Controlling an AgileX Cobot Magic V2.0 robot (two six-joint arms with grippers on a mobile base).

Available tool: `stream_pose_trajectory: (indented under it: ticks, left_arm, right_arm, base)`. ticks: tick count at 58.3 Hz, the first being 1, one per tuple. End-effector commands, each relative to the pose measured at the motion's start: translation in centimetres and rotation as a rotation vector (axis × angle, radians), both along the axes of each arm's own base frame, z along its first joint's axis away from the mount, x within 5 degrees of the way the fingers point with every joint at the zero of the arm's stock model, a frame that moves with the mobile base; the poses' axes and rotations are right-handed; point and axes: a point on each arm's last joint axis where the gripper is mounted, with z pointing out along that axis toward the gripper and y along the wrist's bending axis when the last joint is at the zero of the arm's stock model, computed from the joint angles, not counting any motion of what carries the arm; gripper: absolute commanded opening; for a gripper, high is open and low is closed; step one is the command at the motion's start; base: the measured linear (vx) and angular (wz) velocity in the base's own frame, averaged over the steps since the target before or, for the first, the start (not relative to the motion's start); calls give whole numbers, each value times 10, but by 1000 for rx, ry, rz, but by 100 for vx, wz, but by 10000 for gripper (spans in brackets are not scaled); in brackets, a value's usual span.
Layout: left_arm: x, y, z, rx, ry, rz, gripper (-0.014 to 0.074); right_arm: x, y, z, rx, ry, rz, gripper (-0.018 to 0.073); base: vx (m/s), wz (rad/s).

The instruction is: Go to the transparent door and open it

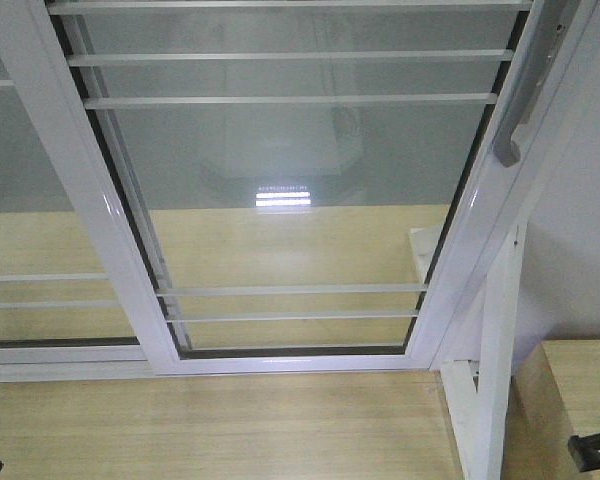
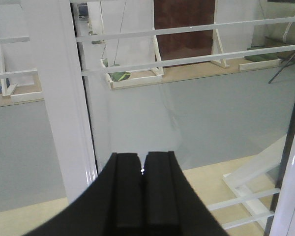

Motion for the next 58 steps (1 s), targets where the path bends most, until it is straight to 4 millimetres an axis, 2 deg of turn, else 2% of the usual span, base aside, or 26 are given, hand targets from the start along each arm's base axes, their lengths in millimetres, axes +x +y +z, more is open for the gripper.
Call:
stream_pose_trajectory:
  ticks: [1,42,52,58]
  left_arm:
    - [2,0,4,-21,-52,2,-6]
    - [2,0,4,-22,-56,2,-6]
    - [2,0,13,-42,-143,2,-6]
    - [2,0,16,-44,-176,2,-6]
  right_arm:
    - [2,-1,6,-6,-58,-11,-5]
    - [2,-1,7,-19,-78,-12,-5]
    - [2,-1,7,-19,-70,-11,-5]
    - [2,-2,15,-8,-160,-22,-5]
  base:
    - [0,0]
    - [0,0]
    - [0,0]
    - [0,0]
